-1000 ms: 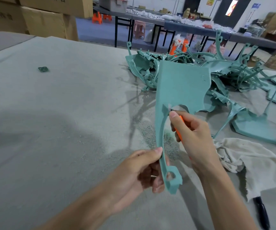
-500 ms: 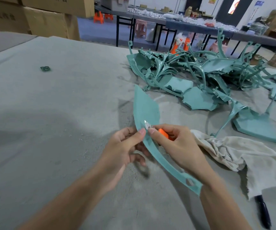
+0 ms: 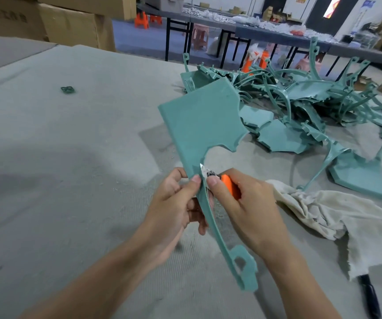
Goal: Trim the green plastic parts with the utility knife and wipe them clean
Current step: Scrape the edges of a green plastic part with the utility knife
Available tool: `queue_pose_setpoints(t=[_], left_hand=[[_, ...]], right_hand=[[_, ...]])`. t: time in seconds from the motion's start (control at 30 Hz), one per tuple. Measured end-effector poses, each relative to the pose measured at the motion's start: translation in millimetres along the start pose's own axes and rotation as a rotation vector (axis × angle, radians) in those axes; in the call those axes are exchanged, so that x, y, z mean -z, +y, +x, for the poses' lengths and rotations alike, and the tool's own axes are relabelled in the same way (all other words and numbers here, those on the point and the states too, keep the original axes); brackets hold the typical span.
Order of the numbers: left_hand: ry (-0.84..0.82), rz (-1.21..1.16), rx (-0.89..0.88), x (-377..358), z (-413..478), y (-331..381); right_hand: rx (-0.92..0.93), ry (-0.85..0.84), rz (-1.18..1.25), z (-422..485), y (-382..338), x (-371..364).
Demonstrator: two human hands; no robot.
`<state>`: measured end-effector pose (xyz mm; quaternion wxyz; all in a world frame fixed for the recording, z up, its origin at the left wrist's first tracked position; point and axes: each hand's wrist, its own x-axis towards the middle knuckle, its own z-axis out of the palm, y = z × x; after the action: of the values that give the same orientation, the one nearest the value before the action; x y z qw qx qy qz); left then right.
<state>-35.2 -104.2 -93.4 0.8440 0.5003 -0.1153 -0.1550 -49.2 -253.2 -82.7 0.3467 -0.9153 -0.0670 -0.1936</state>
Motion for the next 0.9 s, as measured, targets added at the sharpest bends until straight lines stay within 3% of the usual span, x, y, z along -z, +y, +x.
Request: queue_pose_setpoints(t=[0.37, 0.57, 0.9], left_hand=[[-0.154, -0.049, 0.034, -0.9, -4.3, 0.5], [-0.161, -0.049, 0.026, -2.0, -5.4, -1.5], [-0.112, -0.017, 0.028, -4.3, -4.1, -0.7]], right_hand=[[0.002, 0.046, -0.093, 1.7, -1.2, 10.1], [0.008, 0.026, -0.048, -0.5, 0.3, 12.7], [-0.036, 0.1, -0.222, -0.8, -0.5, 4.7]])
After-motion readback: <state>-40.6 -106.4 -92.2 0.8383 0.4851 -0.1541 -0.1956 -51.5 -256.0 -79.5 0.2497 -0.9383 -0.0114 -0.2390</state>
